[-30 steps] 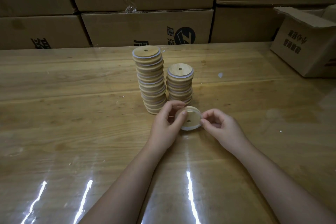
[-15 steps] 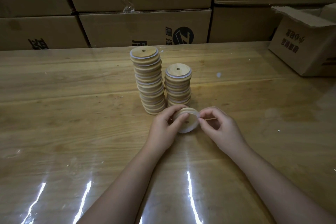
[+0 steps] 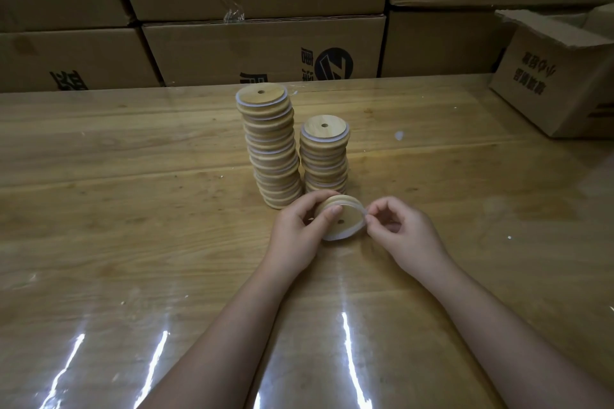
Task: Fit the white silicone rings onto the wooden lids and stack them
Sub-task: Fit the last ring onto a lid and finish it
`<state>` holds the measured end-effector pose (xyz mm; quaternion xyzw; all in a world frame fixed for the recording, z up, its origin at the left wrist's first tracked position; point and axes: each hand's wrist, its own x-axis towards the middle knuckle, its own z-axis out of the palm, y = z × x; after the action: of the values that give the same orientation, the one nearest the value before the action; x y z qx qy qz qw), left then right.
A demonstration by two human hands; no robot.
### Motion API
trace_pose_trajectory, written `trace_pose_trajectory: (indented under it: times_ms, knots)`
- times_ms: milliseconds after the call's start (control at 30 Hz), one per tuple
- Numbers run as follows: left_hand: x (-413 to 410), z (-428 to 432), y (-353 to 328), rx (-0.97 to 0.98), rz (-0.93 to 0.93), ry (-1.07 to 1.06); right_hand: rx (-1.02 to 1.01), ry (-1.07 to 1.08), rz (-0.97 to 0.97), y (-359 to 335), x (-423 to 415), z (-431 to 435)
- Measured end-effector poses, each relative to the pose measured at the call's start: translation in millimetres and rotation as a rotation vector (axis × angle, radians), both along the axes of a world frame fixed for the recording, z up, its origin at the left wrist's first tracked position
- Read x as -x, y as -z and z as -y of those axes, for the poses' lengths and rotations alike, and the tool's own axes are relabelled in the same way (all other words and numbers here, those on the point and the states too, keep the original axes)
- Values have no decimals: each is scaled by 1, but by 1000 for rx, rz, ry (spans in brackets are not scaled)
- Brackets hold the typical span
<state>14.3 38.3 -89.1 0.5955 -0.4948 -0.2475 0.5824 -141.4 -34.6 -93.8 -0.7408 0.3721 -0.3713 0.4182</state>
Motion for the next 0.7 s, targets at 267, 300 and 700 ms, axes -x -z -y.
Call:
trace_pose_trajectory:
  times_ms: [267, 300, 700]
  knots:
    - [0, -1, -1, -11, -27, 21, -83, -16, -4, -2, 2, 1]
    - [0, -1, -1, -11, -39, 24, -87, -31, -12, -2, 2, 1]
    - [0, -1, 3, 9, 123, 24, -14, -75, -128, -3, -1, -4]
